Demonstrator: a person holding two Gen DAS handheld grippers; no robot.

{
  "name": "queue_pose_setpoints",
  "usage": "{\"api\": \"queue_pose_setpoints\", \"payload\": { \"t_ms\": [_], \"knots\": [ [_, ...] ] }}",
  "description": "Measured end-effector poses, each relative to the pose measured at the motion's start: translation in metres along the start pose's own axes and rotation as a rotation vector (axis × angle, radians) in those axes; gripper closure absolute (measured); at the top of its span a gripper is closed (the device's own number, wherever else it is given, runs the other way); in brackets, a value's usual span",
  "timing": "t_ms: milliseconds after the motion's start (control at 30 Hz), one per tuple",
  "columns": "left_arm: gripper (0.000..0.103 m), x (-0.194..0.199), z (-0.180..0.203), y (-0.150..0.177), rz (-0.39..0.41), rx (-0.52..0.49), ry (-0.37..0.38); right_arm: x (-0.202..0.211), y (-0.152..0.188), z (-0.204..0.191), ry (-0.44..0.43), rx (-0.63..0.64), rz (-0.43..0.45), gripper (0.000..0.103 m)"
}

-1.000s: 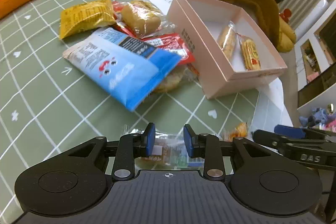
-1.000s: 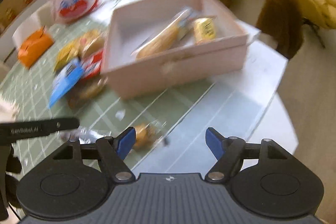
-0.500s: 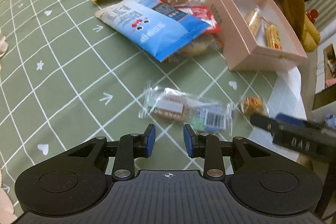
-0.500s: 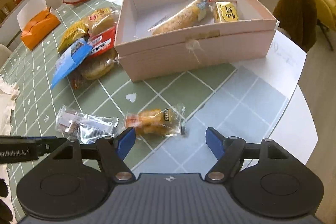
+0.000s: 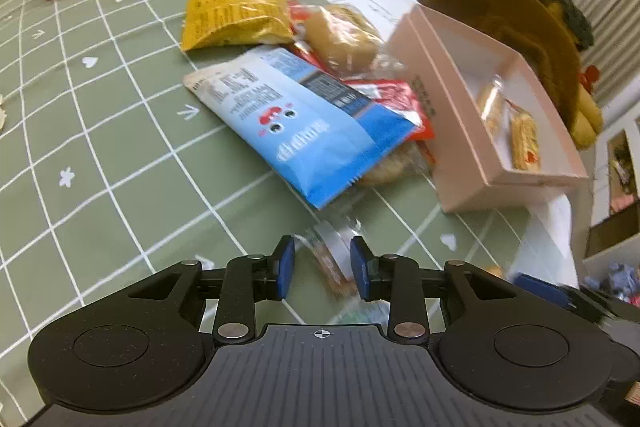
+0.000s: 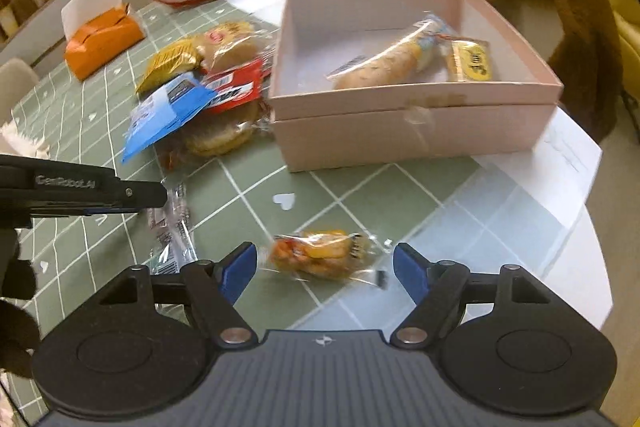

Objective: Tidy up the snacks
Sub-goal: 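Move both grippers toward the small clear-wrapped snacks on the table, then grasp a clear-wrapped snack with the left gripper while the right grasps an orange pastry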

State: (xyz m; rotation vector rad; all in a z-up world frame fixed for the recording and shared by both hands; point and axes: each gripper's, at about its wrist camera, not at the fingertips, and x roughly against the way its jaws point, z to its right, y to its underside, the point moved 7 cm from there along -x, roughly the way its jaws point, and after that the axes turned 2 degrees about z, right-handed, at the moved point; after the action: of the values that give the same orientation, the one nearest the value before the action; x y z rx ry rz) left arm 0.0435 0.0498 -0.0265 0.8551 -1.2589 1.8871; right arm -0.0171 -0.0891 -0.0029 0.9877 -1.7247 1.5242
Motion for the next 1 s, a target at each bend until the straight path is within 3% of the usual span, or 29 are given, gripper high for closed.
{"api": "queue_pose_setpoints", "payload": {
  "t_ms": [100,233,367,600,733,1000],
  "knots": [
    [0.068,0.005,0.003,0.004,-0.007,-0.01,0.019,-0.004,0.001,-0.018,-0.052,0.038,-0.001,0.031],
    [0.068,0.002,0.009,0.003,-0.018,-0.026,0.018,-0.002,0.007,-0.044,-0.115,0.143,-0.012,0.048],
    [0.068,-0.007,0.018,0.003,-0.03,-0.06,0.004,0.003,0.014,-0.041,-0.112,0.167,-0.02,0.051],
    [0.057,-0.02,0.038,0.004,-0.004,-0.201,-0.028,0.014,0.022,-0.003,0.016,0.156,0.001,0.047],
    [0.059,-0.018,0.038,0.008,0.013,-0.237,-0.015,0.018,0.024,0.007,-0.002,0.125,0.01,0.037],
    [0.06,0.005,0.01,0.028,-0.017,-0.196,-0.021,0.011,0.007,-0.019,-0.067,0.18,0.041,0.037]
  ]
}}
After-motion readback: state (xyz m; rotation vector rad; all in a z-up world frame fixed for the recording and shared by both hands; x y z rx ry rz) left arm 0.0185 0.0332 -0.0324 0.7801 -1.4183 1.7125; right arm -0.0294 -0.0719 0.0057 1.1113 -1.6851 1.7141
